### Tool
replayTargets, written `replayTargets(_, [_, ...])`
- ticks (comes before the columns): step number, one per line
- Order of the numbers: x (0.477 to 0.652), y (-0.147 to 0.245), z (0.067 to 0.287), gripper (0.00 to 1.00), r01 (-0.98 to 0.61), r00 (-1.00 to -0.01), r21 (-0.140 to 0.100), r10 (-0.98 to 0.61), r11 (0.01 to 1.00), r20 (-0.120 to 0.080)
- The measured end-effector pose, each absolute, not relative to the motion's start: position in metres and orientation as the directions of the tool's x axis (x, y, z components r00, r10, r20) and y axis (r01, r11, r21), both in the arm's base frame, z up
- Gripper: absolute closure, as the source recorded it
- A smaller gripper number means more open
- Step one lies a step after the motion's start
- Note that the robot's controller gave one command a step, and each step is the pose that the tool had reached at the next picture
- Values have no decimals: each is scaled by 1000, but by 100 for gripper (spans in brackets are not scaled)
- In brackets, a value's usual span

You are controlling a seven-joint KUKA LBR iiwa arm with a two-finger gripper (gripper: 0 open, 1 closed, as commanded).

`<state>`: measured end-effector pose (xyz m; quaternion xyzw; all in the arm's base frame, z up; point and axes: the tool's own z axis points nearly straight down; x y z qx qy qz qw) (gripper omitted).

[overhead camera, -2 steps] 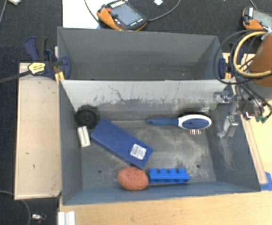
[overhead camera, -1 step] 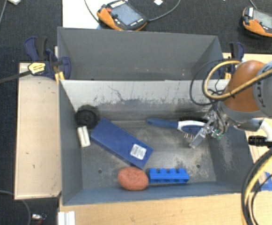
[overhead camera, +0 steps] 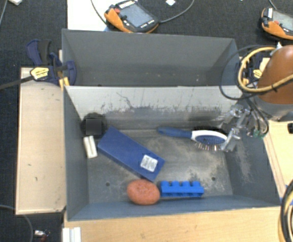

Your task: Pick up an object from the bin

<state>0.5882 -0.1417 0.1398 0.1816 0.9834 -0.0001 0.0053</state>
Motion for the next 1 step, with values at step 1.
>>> replayTargets(1, [582,-112,101,0,529,-848,1,529,848,4])
